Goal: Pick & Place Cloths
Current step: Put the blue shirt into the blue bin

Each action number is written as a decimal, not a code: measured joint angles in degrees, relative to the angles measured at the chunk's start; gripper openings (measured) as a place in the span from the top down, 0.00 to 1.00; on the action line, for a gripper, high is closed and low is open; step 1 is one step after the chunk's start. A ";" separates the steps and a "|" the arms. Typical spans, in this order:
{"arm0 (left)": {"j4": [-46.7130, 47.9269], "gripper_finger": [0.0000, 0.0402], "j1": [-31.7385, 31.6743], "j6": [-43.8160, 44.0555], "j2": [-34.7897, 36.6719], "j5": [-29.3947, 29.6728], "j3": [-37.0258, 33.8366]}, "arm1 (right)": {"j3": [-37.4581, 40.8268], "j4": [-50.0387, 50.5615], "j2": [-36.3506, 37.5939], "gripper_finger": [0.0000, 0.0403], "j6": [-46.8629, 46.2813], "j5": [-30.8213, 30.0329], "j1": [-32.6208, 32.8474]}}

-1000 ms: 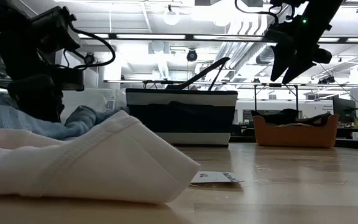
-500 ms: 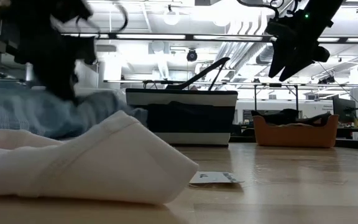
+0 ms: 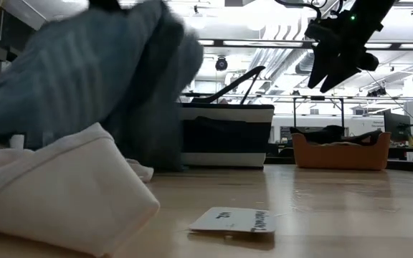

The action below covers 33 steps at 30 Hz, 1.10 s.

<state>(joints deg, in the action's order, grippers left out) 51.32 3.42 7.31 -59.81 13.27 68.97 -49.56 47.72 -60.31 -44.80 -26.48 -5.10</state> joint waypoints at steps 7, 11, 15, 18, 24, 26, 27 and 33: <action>-0.67 0.96 -0.02 -9.83 -0.09 5.28 14.25 | 0.00 -0.08 0.00 0.49 0.00 -1.89 -0.02; -4.49 0.96 -0.02 -16.51 -0.56 7.50 20.71 | 0.00 -0.11 0.00 0.49 0.02 -1.96 -0.02; -11.52 0.96 -0.02 -24.27 -1.31 9.15 24.76 | 0.00 -0.20 0.00 0.49 0.02 -2.00 -0.02; -19.30 0.96 -0.03 -30.74 -2.33 9.90 26.24 | 0.00 -0.27 0.00 0.49 0.01 -2.01 -0.02; -32.19 0.96 -0.05 -44.11 -5.16 11.25 26.25 | 0.00 -0.44 0.00 0.49 0.01 -2.03 -0.02; -37.18 0.96 -0.06 -47.88 -7.07 11.43 26.31 | 0.00 -0.44 0.00 0.49 0.03 -2.02 -0.02; -38.56 0.96 -0.07 -49.69 -7.57 11.67 26.29 | 0.00 -0.44 0.00 0.49 0.04 -2.03 -0.02; -47.90 0.96 -2.85 -57.87 -12.66 11.48 26.18 | 0.00 -0.53 -0.02 0.49 0.92 -2.14 -0.02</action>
<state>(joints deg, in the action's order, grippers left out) 3.42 0.57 -50.56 -72.47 24.74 95.14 -49.56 47.20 -60.34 -43.88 -28.62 -5.13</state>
